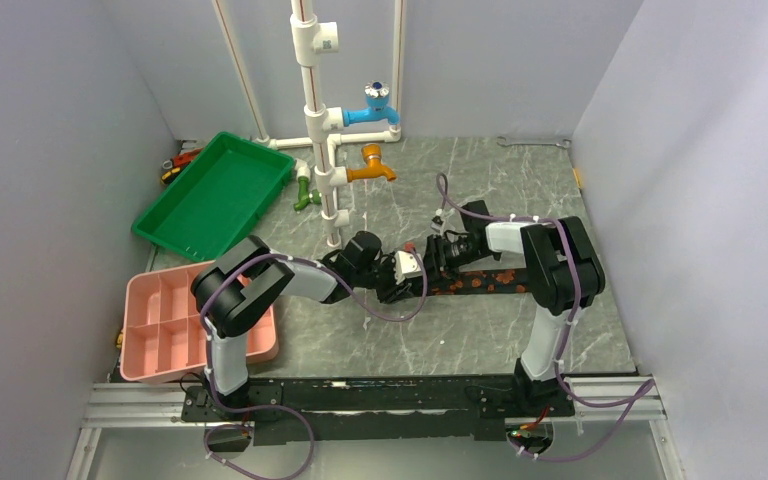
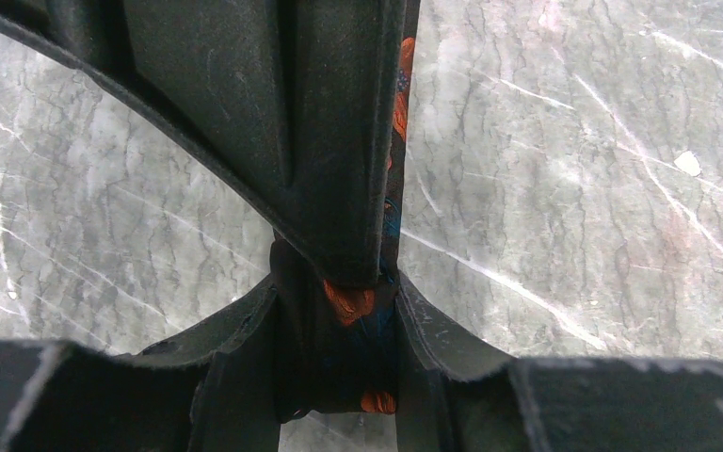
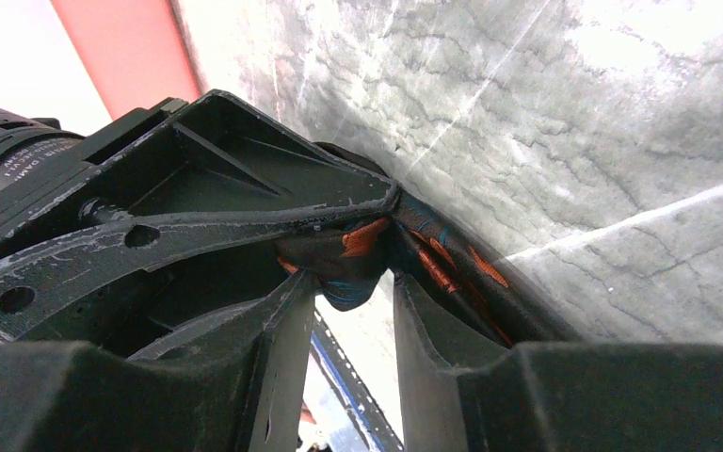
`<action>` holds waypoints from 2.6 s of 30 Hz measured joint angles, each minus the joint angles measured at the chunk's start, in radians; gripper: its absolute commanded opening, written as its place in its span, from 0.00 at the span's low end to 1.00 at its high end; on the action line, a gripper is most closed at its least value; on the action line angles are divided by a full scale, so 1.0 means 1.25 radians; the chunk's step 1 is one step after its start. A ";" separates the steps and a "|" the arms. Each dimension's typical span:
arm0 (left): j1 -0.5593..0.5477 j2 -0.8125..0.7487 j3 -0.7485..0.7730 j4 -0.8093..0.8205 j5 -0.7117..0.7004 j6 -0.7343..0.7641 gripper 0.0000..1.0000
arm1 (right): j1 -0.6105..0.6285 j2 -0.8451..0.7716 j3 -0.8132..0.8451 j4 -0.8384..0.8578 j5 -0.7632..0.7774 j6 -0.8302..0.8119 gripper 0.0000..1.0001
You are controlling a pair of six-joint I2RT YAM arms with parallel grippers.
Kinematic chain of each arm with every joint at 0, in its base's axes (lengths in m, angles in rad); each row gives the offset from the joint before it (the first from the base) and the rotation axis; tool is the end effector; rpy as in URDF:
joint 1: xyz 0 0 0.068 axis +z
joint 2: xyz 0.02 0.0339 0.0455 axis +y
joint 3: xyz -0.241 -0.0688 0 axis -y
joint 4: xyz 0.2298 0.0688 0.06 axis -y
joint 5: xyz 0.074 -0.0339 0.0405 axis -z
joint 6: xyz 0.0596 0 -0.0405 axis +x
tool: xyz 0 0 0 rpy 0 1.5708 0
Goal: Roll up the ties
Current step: Roll the tie at the center of the board.
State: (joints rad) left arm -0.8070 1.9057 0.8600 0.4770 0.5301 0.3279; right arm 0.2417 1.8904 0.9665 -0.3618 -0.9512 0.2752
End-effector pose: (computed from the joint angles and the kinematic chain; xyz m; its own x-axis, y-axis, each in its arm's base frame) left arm 0.2355 -0.2895 0.1048 -0.0571 0.4613 -0.8854 0.9888 0.1484 0.0136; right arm 0.2919 0.1219 0.0909 -0.9949 -0.0827 -0.0584 -0.0945 0.5523 0.8283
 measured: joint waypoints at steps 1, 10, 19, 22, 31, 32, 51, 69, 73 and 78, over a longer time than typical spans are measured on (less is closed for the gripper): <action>0.000 0.000 0.000 0.000 0.001 0.000 0.32 | -0.001 0.000 -0.001 0.004 -0.001 0.004 0.29; 0.001 0.001 0.001 0.002 0.004 -0.007 0.72 | -0.006 0.029 0.015 -0.019 -0.007 -0.009 0.00; 0.028 -0.006 -0.089 0.152 0.046 -0.038 0.80 | -0.015 0.054 0.052 -0.087 0.034 -0.033 0.00; 0.033 0.010 -0.089 0.181 0.064 -0.031 0.77 | -0.018 0.068 0.067 -0.111 0.038 -0.036 0.00; 0.036 0.083 -0.023 0.232 0.119 0.006 0.38 | -0.025 0.098 0.098 -0.158 0.031 -0.052 0.00; 0.036 0.083 -0.023 0.226 0.123 0.010 0.35 | -0.025 0.098 0.098 -0.159 0.029 -0.057 0.02; -0.009 0.016 0.030 -0.027 0.031 0.042 0.36 | -0.006 -0.092 0.001 -0.080 0.041 -0.073 0.46; -0.001 0.015 0.024 -0.018 0.052 0.012 0.79 | -0.049 0.024 0.053 -0.150 0.046 -0.097 0.00; 0.004 0.030 0.020 0.022 0.081 0.014 0.78 | -0.067 0.044 0.067 -0.183 0.071 -0.103 0.00; 0.000 0.075 0.059 0.058 0.101 0.017 0.75 | -0.080 0.052 0.082 -0.217 0.119 -0.111 0.00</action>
State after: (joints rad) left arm -0.8070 1.9995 0.9337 0.5495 0.6567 0.3489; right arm 0.1417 1.9556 1.0687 -0.6327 -0.8028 0.1360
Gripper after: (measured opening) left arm 0.767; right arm 0.021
